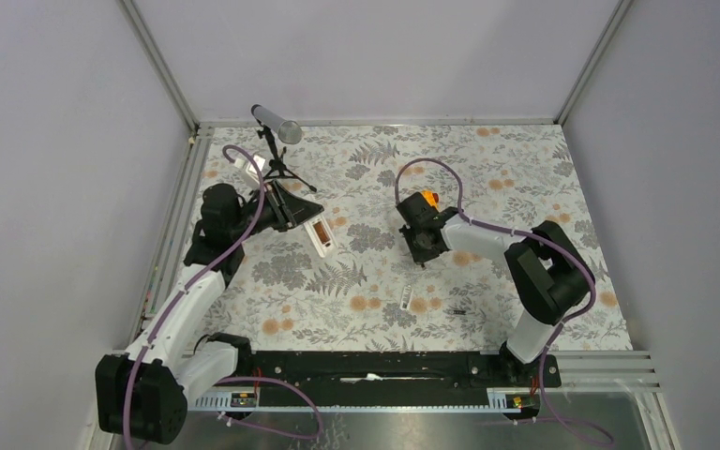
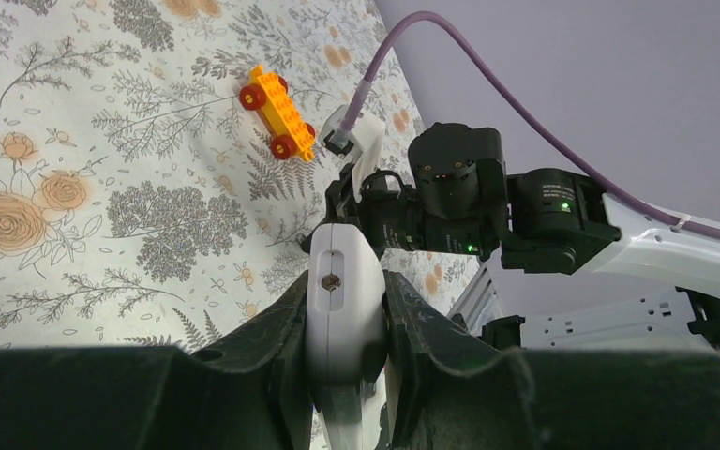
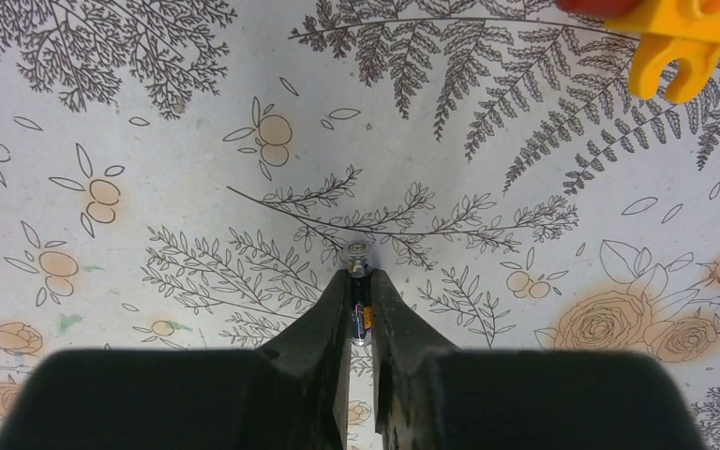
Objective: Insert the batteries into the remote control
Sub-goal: Pick up the battery from the center of the board, then load the battery into the remote control.
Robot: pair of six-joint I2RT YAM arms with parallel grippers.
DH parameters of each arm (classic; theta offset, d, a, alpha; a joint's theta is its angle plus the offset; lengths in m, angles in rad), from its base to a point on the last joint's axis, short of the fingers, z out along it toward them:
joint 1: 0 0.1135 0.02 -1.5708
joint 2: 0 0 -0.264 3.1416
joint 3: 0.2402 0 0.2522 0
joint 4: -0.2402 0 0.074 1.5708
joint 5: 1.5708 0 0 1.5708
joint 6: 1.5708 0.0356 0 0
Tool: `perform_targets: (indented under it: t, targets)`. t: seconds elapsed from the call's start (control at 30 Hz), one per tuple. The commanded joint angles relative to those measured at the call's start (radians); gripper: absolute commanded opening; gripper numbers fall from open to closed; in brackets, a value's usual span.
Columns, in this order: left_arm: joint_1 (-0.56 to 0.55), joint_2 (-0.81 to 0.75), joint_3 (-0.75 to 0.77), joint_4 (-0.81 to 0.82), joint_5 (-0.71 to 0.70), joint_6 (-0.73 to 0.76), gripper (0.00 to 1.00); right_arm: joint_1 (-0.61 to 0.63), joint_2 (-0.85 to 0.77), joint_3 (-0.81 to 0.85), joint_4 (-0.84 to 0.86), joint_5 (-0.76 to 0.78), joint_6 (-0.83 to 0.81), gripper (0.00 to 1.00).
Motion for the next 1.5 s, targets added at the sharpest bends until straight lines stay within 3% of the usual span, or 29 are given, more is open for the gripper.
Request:
perform_targets:
  t: [0.0, 0.23, 0.4, 0.57, 0.8, 1.1, 1.47]
  targets:
    - [0.005, 0.032, 0.009, 0.04, 0.042, 0.007, 0.0, 0.006, 0.014, 0.045, 0.004, 0.023, 0.064, 0.1]
    - [-0.028, 0.069, -0.004, 0.091, 0.05, -0.005, 0.0, 0.004, -0.156, -0.007, 0.134, -0.095, 0.155, 0.11]
    - [-0.108, 0.086, 0.007, 0.126, -0.032, -0.017, 0.0, 0.005, -0.382, -0.134, 0.44, -0.271, 0.234, 0.12]
    - [-0.168, 0.09, -0.013, 0.266, -0.052, 0.007, 0.0, 0.005, -0.537, -0.249, 0.757, -0.379, 0.331, 0.13]
    - [-0.21, 0.131, 0.014, 0.332, -0.077, -0.013, 0.0, 0.017, -0.598, -0.301, 1.002, -0.465, 0.419, 0.13]
    - [-0.235, 0.172, 0.058, 0.266, -0.154, -0.088, 0.0, 0.118, -0.603, -0.289, 1.03, -0.426, 0.332, 0.13]
    - [-0.236, 0.209, 0.14, 0.099, -0.112, -0.201, 0.0, 0.167, -0.527, -0.26, 0.99, -0.368, 0.236, 0.13]
